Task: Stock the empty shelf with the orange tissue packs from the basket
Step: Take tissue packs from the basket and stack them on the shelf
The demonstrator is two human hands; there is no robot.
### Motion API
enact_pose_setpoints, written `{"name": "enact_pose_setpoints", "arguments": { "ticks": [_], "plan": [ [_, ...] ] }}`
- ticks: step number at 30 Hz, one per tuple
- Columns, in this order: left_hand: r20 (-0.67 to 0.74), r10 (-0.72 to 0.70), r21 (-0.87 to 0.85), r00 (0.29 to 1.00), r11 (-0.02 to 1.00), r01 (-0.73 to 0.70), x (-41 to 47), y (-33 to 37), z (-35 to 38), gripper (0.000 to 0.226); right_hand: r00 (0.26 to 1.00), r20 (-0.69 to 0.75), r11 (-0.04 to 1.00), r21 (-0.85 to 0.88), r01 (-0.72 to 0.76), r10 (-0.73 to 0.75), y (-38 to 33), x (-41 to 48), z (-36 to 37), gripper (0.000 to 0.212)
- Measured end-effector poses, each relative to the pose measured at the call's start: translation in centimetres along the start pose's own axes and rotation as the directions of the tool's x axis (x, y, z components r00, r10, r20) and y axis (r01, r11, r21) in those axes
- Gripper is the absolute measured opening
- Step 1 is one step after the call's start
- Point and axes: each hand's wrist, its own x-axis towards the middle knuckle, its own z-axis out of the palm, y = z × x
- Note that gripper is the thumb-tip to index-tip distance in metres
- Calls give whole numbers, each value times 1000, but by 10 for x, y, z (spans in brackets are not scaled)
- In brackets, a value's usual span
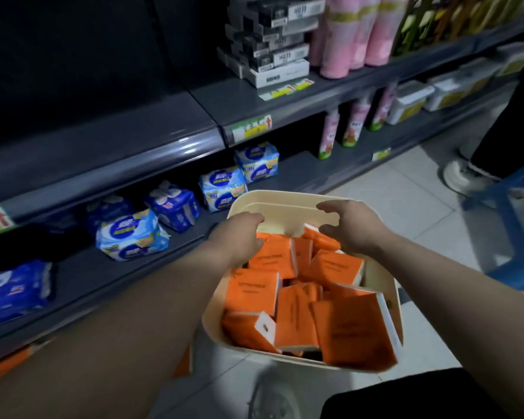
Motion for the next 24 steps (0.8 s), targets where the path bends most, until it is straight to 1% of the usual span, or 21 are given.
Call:
{"name": "enact_pose_setpoints", "arguments": {
  "ticks": [5,12,14,18,20,22,24],
  "plan": [
    [141,-24,12,990,1000,23,38,-10,45,63,998,58,999,34,2,-4,18,19,24,49],
    [344,-45,68,938,997,23,72,-16,86,77,995,86,997,60,-50,45,37,37,43,47],
    [371,-52,91,927,996,19,77,-16,95,80,994,87,996,66,-66,60,40,40,48,47],
    [284,-35,171,958,985,-15,78,-13,98,83,993,90,991,105,-86,76,39,45,54,47],
    [259,-5,131,966,991,-30,76,-13,91,81,992,102,991,102,-88,77,37,46,56,47],
    [214,21,69,977,997,-37,72,-12,75,67,990,119,992,92,-82,71,34,47,56,47],
    [133,36,25,990,999,-40,66,-15,53,52,989,135,995,69,-66,56,31,48,58,47]
  ]
}}
